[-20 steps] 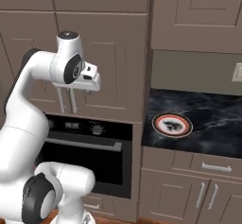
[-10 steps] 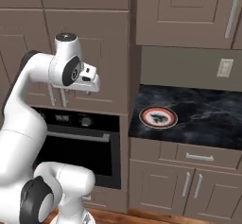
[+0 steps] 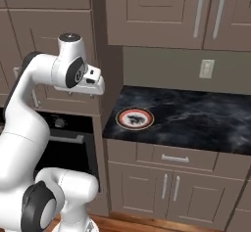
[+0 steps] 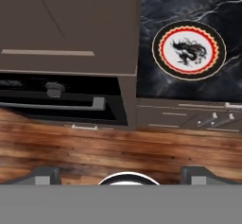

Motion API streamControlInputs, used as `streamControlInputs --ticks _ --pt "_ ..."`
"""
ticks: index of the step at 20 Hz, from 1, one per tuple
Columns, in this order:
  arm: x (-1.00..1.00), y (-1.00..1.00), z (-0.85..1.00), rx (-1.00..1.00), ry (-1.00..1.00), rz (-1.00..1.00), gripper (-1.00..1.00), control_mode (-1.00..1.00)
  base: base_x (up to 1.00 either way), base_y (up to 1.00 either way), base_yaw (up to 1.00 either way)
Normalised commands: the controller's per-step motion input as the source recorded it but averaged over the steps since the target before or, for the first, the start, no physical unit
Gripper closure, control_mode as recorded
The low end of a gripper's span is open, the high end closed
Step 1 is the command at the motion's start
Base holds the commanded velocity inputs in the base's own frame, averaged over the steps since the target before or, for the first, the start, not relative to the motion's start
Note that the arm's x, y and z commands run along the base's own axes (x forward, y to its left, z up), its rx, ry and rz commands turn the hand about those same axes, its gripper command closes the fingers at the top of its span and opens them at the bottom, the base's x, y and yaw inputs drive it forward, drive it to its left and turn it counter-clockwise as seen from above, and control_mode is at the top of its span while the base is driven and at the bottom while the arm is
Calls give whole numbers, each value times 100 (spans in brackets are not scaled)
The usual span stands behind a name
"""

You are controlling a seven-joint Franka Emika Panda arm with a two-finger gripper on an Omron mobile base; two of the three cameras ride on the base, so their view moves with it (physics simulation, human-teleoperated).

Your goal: Take the baked cake out of the oven and place it on the plate for cooling. Then close the oven door.

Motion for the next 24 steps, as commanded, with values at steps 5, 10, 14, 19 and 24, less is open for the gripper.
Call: streamControlInputs --ticks 5,10,14,19,24 --pt "0 0 0 0 0 0 -100 100 5 -55 0" --pt "0 0 0 0 0 0 -100 100 22 -40 0" --pt "0 0 0 0 0 0 -100 100 38 -15 0" --pt "0 0 0 0 0 0 -100 100 43 -13 0" --pt "0 0 0 0 0 0 -100 100 35 -20 0"
